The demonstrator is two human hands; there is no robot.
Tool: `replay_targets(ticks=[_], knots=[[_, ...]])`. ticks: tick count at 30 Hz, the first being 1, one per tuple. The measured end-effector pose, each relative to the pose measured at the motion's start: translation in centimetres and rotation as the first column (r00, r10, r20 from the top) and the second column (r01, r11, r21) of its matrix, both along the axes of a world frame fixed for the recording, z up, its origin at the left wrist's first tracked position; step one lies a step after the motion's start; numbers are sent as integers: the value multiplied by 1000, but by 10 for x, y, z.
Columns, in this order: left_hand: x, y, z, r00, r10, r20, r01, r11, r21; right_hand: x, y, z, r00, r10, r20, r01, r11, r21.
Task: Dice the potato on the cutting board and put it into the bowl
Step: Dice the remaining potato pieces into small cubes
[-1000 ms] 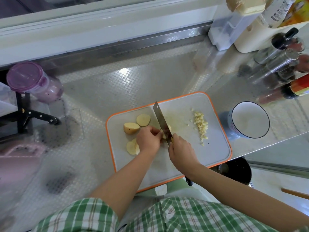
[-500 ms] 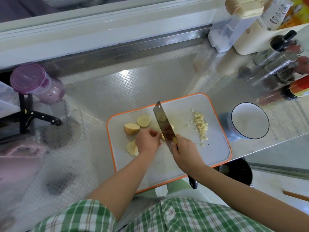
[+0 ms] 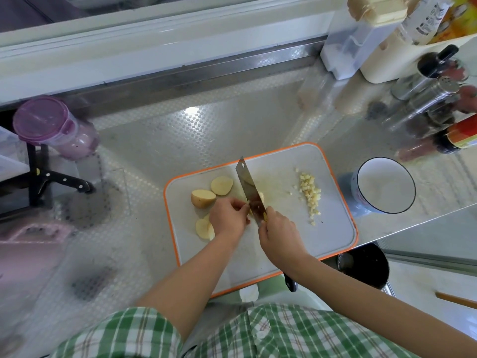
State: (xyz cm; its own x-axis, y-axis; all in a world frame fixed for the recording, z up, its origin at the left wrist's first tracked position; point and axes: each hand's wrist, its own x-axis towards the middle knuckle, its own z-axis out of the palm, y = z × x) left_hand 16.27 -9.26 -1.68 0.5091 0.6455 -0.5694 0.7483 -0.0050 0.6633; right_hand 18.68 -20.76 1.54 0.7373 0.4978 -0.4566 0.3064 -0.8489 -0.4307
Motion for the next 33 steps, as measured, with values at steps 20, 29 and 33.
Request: replay_targets(ticks=[20,29,33], knots=[[-7,4,4,994,-89,66,77,983,165,19,-9,4,929,-278,-245,334,914,230],[-19,7,6,994,-92,50,79,971,226,-1,0,-12,956,-230,-184,266,942,205],[-24,8,6,990,-137,25,125,952,278,12,-17,-15,957,-276,-95,289,939,186]])
